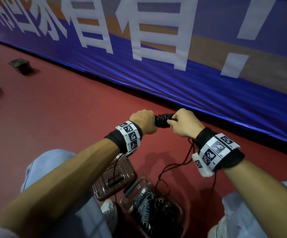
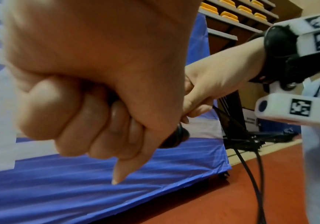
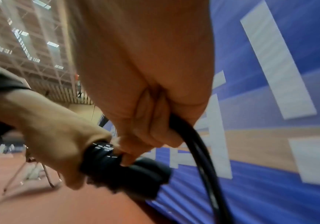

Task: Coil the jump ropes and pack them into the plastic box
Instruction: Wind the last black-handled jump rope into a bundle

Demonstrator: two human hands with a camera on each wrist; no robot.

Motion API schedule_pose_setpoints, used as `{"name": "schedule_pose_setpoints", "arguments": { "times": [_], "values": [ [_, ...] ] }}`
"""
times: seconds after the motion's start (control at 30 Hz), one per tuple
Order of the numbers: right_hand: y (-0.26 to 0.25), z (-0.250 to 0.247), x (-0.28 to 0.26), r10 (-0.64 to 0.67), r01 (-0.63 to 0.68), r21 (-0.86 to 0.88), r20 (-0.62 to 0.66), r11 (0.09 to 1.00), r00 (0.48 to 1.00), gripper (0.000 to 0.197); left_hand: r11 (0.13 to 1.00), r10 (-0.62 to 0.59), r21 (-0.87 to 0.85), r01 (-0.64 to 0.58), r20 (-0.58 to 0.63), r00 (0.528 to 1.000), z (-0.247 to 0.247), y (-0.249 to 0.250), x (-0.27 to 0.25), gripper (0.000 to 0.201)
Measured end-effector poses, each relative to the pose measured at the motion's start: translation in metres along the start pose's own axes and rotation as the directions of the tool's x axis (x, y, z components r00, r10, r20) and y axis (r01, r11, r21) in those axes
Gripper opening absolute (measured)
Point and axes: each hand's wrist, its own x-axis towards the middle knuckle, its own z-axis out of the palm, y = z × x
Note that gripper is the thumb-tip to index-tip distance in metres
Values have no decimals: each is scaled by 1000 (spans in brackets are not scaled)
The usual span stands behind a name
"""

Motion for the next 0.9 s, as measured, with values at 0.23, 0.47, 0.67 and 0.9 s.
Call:
{"name": "schedule_pose_setpoints", "arguments": {
  "times": [0.23,0.47,0.67,0.9],
  "values": [
    [26,-16,9,-267,279,-55,170,959,949,49,796,476,376,-474,94,875,-13,-6,-10,8],
    [20,-17,1,-250,230,98,341,968,906,48,587,641,590,-554,79,764,-24,-20,-9,18],
    [8,-23,-6,-310,133,318,609,939,730,48,530,834,503,-683,-161,528,-27,-37,-3,8],
    [4,-38,-9,-432,68,525,612,848,663,60,669,700,221,-710,-508,501,-25,-49,-2,29]
  ]
}}
